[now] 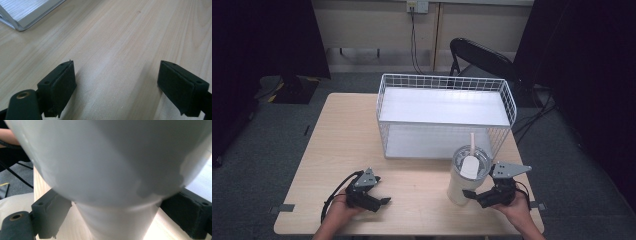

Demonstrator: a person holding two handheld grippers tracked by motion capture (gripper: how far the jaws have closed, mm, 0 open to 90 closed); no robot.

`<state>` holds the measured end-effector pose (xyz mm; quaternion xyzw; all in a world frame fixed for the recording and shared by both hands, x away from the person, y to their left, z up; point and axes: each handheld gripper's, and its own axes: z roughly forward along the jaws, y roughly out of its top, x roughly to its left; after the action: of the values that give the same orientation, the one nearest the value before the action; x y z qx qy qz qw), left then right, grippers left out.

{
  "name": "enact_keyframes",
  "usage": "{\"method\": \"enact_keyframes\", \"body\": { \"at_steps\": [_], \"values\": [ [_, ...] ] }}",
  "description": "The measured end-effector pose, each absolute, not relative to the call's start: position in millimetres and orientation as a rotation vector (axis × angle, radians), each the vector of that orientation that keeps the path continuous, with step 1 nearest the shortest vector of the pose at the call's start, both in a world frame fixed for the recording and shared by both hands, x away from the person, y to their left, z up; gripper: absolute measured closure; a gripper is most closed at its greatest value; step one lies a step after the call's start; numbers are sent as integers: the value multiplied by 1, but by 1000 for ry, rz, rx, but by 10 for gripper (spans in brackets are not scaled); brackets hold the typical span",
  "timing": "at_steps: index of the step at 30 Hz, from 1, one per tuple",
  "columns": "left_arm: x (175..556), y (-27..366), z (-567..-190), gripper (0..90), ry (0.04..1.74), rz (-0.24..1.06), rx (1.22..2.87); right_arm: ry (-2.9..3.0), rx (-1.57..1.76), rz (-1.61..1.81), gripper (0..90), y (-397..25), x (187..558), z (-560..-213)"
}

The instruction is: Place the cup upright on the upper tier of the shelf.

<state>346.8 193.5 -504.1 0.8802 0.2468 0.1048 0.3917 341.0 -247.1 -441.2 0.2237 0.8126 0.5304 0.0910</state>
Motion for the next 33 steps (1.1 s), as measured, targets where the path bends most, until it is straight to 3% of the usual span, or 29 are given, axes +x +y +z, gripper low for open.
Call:
{"method": "enact_keyframes", "body": {
  "at_steps": [33],
  "values": [
    [347,193,-504,145,629,266,2234,2322,560,1736,76,-240,351,-460]
  ]
}}
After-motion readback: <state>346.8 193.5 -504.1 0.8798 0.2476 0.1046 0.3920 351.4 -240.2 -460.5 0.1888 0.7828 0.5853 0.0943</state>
